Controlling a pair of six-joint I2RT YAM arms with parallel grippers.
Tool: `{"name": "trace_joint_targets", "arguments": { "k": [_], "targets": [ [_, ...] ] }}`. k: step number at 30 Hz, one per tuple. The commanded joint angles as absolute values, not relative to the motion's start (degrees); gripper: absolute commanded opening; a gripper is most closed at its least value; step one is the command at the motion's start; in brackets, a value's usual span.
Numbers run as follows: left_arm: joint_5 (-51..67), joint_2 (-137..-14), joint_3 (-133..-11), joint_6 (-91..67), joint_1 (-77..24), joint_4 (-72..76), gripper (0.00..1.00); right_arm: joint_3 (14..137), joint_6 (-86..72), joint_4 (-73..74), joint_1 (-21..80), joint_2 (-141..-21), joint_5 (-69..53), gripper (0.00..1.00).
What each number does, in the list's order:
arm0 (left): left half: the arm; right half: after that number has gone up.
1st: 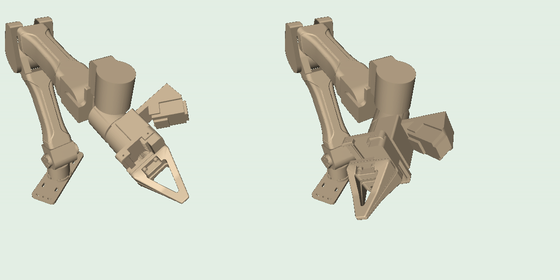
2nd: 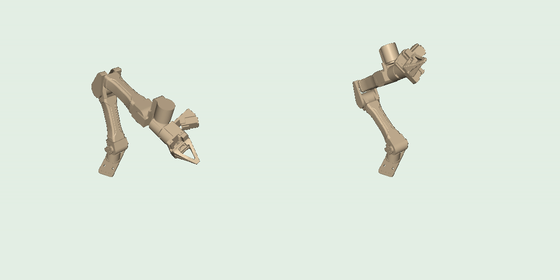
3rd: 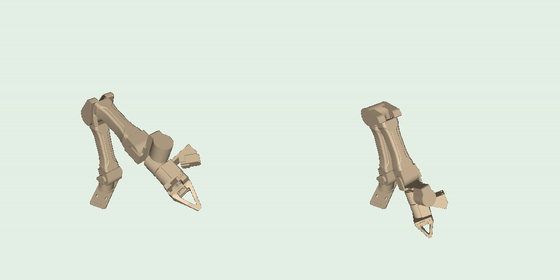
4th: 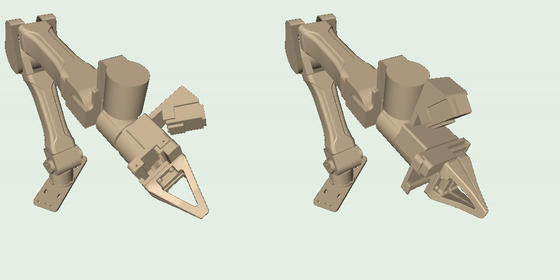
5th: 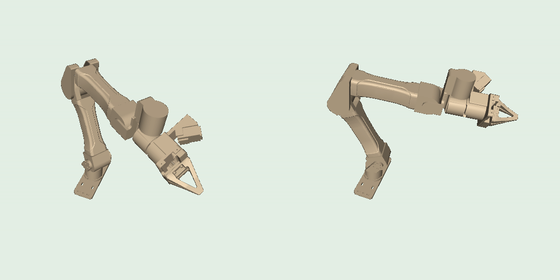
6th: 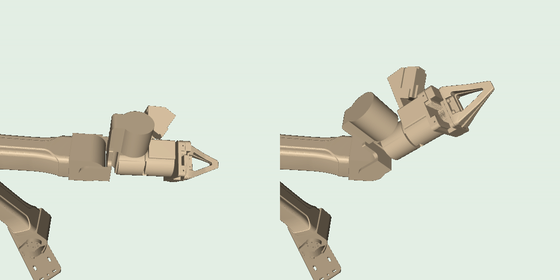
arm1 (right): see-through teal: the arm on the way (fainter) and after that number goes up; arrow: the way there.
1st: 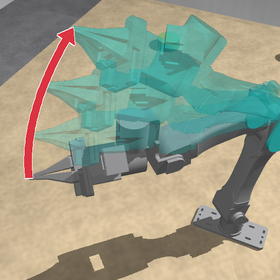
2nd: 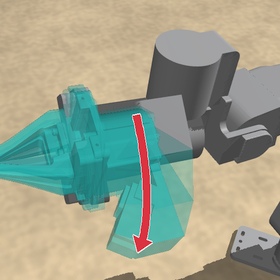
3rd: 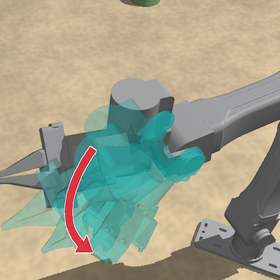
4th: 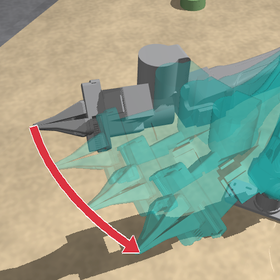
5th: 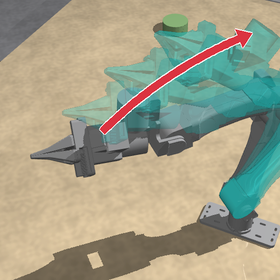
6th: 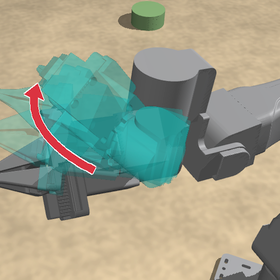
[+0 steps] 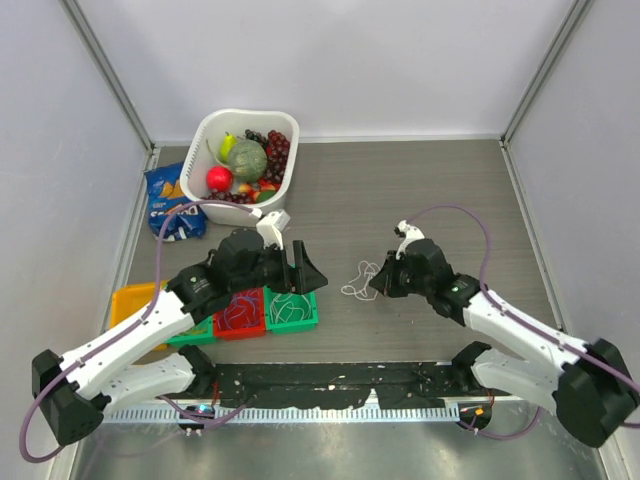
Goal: Untangle the cables
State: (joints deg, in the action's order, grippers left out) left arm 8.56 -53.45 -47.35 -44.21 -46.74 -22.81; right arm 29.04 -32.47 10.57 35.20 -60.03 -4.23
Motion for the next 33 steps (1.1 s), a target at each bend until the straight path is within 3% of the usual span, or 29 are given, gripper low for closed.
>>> {"name": "trace_joint_targets", "arguments": {
  "k": [1,9,14,20,24,29,33],
  "targets": [
    [15.2,-56.59,-48.25,-42.45,-46.67,-13.28,0.77,32.68,-25.5,7.65,35.42,-52.3,-19.04,0.01],
    [20.74,-64.33,-51.59,-42.45,-46.67,-7.56,0.79,36.21,-27.24,6.33,35.51,-46.67,-29.7,0.01],
    [25.39,-68.28,-52.38,-43.85,-46.67,-2.39,0.59,36.74,-27.69,4.84,35.77,-46.05,-33.83,0.01],
    [28.21,-70.57,-52.47,-45.26,-46.67,-0.44,0.52,36.21,-28.21,3.52,36.3,-45.62,-34.28,0.01],
    [29.7,-69.7,-51.68,-45.35,-46.76,-0.44,0.38,36.21,-28.13,3.96,36.39,-44.56,-31.29,0.01],
    [27.52,-64.87,-49.05,-43.86,-46.67,-2.1,0.56,36.39,-27.95,3.87,36.39,-43.95,-30.58,0.01],
    [27.24,-63.28,-48.25,-43.42,-46.67,-3.51,0.53,36.74,-28.04,3.34,36.39,-44.03,-31.46,0.01]
  ]
}}
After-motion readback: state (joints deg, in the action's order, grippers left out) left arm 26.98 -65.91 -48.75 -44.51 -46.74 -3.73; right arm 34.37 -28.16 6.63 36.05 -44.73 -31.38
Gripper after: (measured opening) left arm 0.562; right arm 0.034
